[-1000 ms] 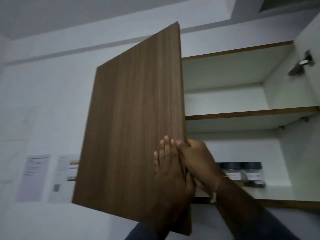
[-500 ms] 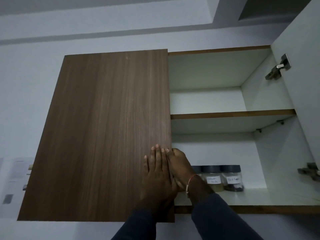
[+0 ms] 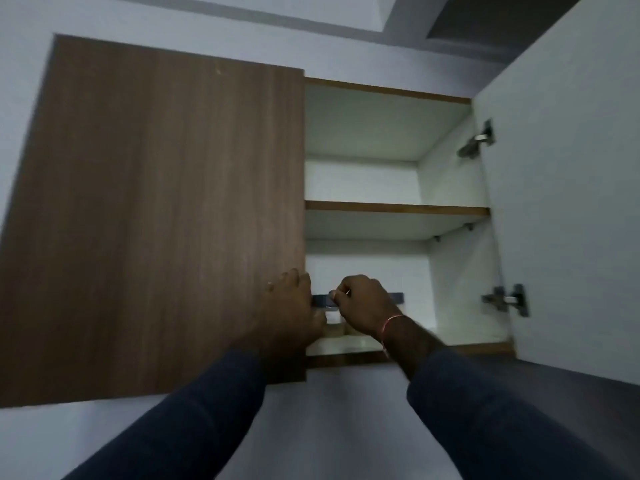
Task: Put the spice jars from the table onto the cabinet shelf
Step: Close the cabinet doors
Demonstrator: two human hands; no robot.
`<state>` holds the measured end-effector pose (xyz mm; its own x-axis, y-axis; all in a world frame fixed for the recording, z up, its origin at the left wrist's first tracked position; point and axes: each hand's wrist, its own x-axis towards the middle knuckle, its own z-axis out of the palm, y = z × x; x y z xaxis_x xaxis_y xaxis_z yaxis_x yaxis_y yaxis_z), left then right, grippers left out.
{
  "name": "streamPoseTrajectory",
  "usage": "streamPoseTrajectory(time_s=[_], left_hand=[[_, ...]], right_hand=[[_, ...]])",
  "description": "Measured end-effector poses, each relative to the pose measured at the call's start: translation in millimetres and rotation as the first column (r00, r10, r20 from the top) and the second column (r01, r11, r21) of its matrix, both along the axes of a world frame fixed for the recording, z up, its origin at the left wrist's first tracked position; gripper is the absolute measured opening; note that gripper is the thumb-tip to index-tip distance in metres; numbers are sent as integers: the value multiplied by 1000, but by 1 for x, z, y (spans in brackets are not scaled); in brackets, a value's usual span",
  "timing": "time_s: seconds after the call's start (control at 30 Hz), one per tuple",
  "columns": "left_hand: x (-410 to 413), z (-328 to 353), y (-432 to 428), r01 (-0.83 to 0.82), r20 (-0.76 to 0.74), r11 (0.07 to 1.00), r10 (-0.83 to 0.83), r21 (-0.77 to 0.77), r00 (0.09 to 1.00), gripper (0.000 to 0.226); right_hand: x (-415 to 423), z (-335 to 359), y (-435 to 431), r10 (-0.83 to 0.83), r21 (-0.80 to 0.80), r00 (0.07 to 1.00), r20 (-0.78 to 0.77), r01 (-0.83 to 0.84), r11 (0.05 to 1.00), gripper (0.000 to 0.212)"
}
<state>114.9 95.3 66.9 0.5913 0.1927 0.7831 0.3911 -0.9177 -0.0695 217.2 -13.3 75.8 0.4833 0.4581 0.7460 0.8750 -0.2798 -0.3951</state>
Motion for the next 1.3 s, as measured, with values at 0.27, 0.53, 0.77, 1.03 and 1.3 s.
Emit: streamPoseTrajectory(time_s=[0.27,0.53,0.77,1.03,1.3], left_hand=[[58,-28,-147,568,82,822,-564,-29,821,58],[89,-36,-348,805,6,574,-814,-151,581,93],[120,-48,-442,843,-24,494,-865,-213,501,111],[126,-75,-476,772,-43,548,-823,-321,566,137],[93,-73,-449,732,223,590,-705,-340,673,104]], right_hand=[[-15,-21,-199,-517,112,783,347,512,851,37],[-27,-17,-384,-869,541,307,389,687,485,14],[3,-38,-442,-890,456,447,83,777,433,76],[25,-44,-448,-696,520,700,-161,659,543,34],[-39,-40,-406,-467,496,872,147,343,797,10]])
